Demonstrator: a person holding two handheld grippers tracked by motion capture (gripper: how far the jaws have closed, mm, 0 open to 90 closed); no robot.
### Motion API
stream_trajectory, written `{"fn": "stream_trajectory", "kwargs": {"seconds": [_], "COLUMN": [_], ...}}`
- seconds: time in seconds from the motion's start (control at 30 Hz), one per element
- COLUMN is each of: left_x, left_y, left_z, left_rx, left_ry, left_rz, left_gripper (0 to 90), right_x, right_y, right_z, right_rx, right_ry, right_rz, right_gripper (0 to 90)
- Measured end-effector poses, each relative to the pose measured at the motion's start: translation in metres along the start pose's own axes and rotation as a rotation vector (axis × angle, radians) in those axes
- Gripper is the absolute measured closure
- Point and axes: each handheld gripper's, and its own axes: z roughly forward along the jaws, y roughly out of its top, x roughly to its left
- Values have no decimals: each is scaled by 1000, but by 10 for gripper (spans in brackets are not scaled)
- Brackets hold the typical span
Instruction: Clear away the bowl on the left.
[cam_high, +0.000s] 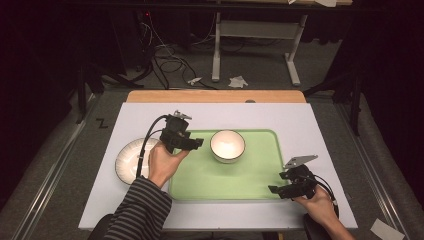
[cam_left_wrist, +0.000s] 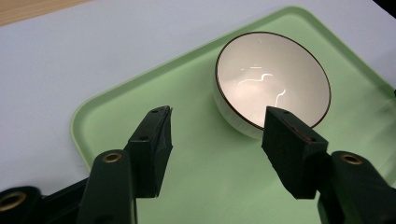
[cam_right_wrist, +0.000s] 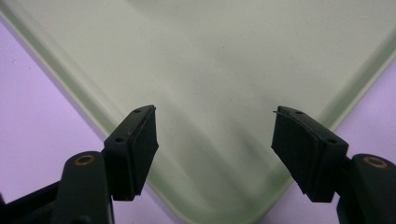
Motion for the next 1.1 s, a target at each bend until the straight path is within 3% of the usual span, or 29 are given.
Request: {"fn": "stream_trajectory", "kwargs": {"seconds": [0.6, 0.67, 0.9, 1.1], "left_x": [9, 10, 12, 8], "left_y": [-17, -19, -29, -33], "left_z": [-31, -35, -51, -59], "left_rx": [-23, -24, -59, -67], "left_ry": [34, 33, 31, 30], "left_rz": [-42, -46, -59, -46], "left_gripper": [429, 427, 426, 429], "right_x": [-1, -1, -1, -2], "right_y": [0, 0, 0, 0], "right_z": [1, 1, 1, 1], "right_rx": [-1, 4, 5, 1], "right_ry": [8, 7, 4, 7], "right_rz": [-4, 13, 12, 12], "right_gripper": [324, 324, 323, 321]}}
